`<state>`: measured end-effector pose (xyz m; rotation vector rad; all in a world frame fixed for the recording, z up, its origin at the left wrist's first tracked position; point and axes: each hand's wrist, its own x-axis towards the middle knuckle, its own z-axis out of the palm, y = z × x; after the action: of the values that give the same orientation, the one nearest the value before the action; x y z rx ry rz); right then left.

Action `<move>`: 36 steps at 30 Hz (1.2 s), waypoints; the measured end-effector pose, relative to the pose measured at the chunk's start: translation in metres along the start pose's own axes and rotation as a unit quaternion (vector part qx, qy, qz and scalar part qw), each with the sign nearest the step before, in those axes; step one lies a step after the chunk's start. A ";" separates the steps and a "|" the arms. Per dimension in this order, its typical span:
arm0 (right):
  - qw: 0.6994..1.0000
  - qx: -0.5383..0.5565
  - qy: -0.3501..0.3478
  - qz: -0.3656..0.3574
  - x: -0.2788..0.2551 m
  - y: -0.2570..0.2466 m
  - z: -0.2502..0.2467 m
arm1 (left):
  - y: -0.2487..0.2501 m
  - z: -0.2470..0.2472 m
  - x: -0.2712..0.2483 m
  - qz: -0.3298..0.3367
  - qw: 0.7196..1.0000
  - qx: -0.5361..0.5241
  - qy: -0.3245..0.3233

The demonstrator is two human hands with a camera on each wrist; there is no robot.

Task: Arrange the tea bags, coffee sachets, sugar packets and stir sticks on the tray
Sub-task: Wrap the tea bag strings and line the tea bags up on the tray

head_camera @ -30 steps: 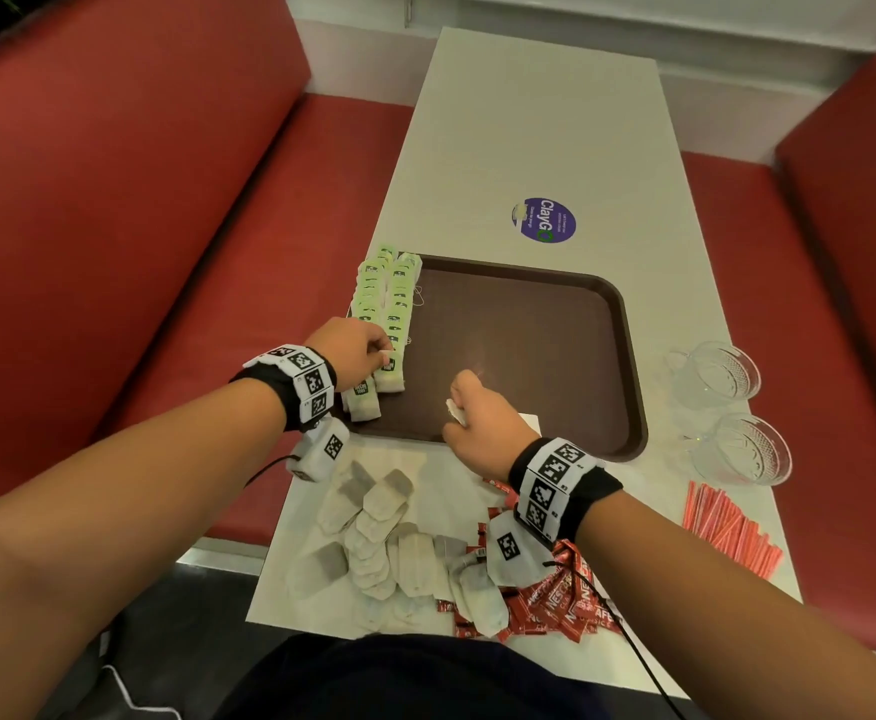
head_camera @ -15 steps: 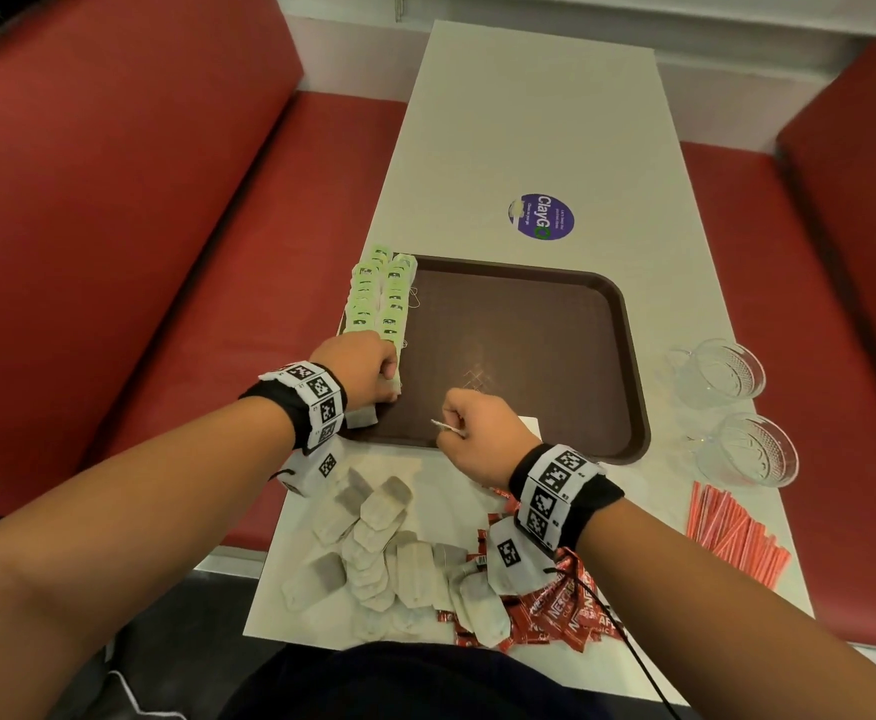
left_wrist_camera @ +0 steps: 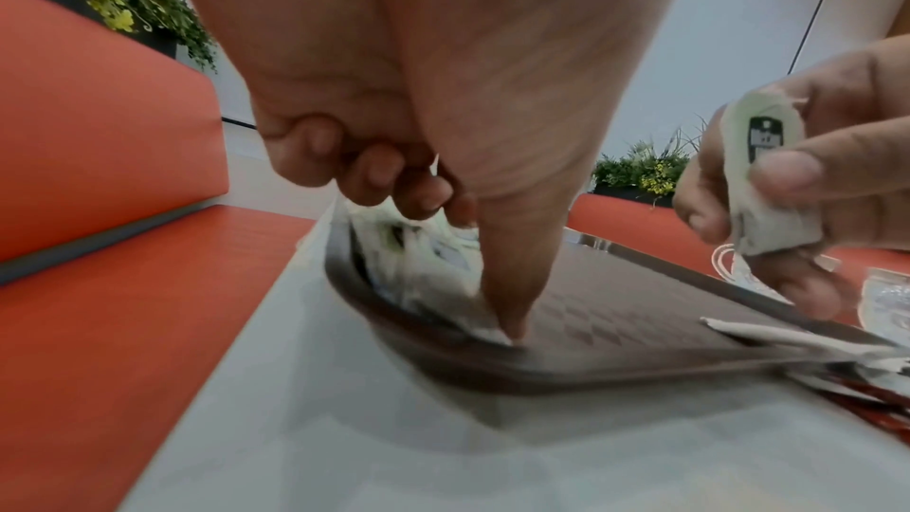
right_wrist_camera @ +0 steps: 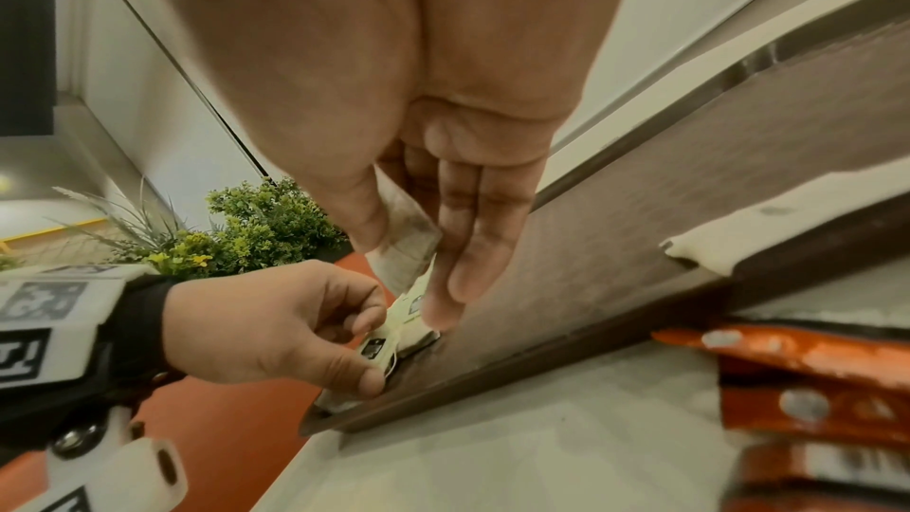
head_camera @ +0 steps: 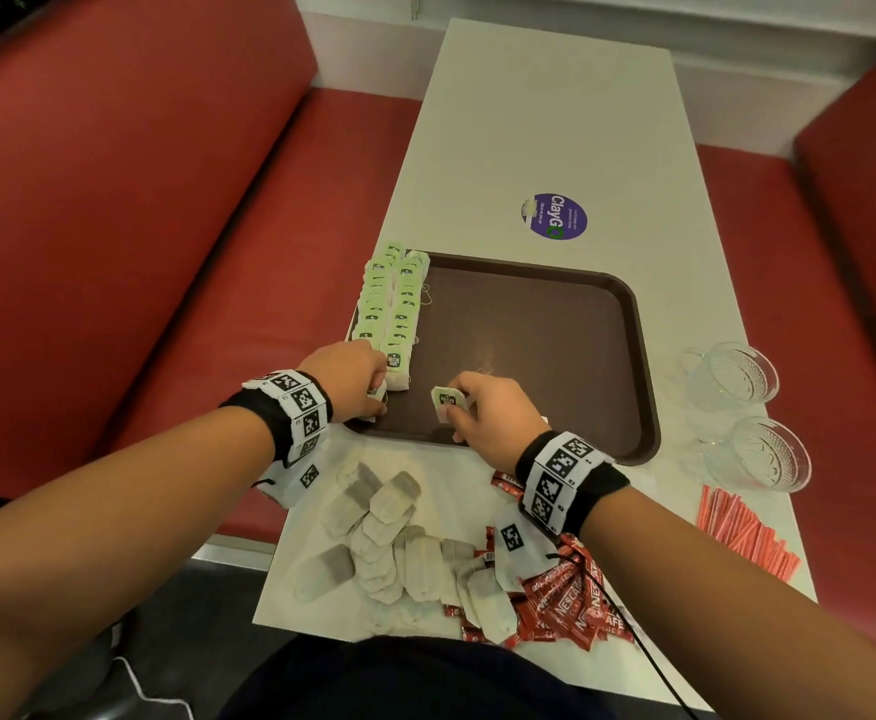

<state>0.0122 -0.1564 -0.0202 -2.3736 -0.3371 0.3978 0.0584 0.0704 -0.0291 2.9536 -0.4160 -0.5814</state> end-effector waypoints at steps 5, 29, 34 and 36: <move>0.999 -0.026 0.014 -0.032 0.002 -0.006 0.001 | 0.014 -0.011 -0.017 0.140 0.978 -0.139 0.067; 0.913 -0.274 -0.269 -0.137 0.006 -0.024 0.038 | 0.008 -0.008 0.029 -0.073 0.993 -0.073 0.062; 0.907 -0.295 -0.260 -0.147 0.008 -0.025 0.043 | 0.024 0.000 0.031 -0.081 0.990 -0.066 0.093; 0.905 -0.300 -0.258 -0.154 0.007 -0.024 0.045 | 0.031 0.003 0.031 -0.091 0.992 -0.038 0.074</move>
<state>-0.0006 -0.1100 -0.0372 -2.6924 -1.2163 0.8699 0.0772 0.0314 -0.0385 2.9529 -0.1093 -0.3805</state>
